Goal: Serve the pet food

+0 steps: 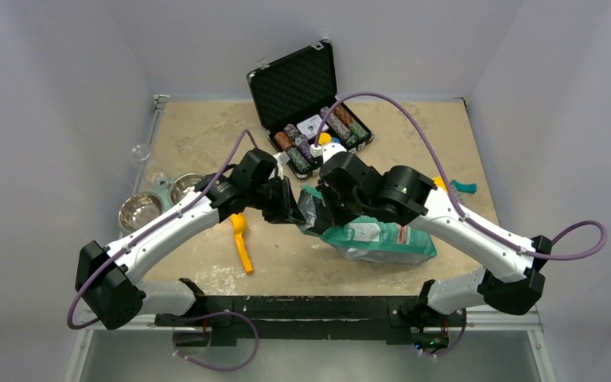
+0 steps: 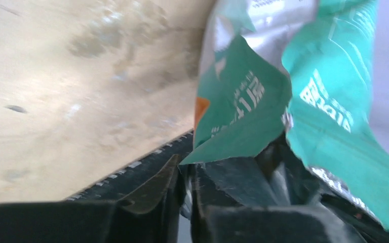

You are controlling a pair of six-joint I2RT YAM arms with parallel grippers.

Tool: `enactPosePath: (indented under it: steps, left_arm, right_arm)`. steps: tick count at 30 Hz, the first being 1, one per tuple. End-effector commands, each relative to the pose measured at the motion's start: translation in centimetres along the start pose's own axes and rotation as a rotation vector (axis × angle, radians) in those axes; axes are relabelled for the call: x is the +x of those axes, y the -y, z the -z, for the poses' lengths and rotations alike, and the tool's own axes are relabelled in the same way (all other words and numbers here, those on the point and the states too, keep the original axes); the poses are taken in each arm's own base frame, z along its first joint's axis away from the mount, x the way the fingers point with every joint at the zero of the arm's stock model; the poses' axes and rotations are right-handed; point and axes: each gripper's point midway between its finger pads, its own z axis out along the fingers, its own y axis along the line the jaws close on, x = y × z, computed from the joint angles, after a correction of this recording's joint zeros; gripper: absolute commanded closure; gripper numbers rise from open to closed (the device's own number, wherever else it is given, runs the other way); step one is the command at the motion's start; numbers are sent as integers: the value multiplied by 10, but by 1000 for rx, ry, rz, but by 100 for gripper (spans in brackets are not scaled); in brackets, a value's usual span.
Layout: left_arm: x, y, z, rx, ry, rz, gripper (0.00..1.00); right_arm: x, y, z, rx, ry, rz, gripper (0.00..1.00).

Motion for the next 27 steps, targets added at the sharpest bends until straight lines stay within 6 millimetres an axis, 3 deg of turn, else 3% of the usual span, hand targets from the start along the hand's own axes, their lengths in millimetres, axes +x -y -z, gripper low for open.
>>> enactPosePath:
  steps: [1, 2, 4, 7, 10, 13, 15, 17, 20, 22, 24, 27]
  left_arm:
    - [-35, -49, 10, -255, 175, -108, 98]
    - [-36, -67, 14, -319, 187, -108, 100]
    - [-29, -91, 16, -370, 188, -102, 100]
    - [-12, -98, 18, -339, 156, -82, 100]
    - [-10, -79, 18, -229, 177, -68, 100]
    - [-15, -37, 22, -78, 172, -93, 100]
    - [-16, -22, 26, -51, 163, -108, 100]
    - [-13, -36, 21, -102, 152, -86, 100]
    - [-3, -90, -1, -239, 132, -29, 100]
    - [7, -119, -18, -294, 85, 19, 100]
    - [9, -123, -21, -309, 45, 12, 100]
    - [-3, -96, -6, -259, 69, -54, 100]
  right_arm:
    - [-4, -25, -35, -62, 41, -40, 100]
    - [4, -36, -54, -84, 8, -24, 100]
    - [16, -53, -73, -70, -75, 8, 100]
    - [12, -58, -65, -61, -67, 40, 100]
    - [-1, -23, -35, 19, 5, 24, 100]
    - [-6, 14, 4, 113, 52, 5, 100]
    - [-6, 24, 18, 129, 80, 0, 100]
    - [-1, 9, 3, 70, 65, -17, 100]
    - [12, -42, -72, -73, -18, -35, 100]
    - [18, -60, -95, -56, -131, -1, 100]
    - [10, -58, -88, -6, -118, 49, 100]
    - [-5, -24, -45, 41, -16, 29, 100]
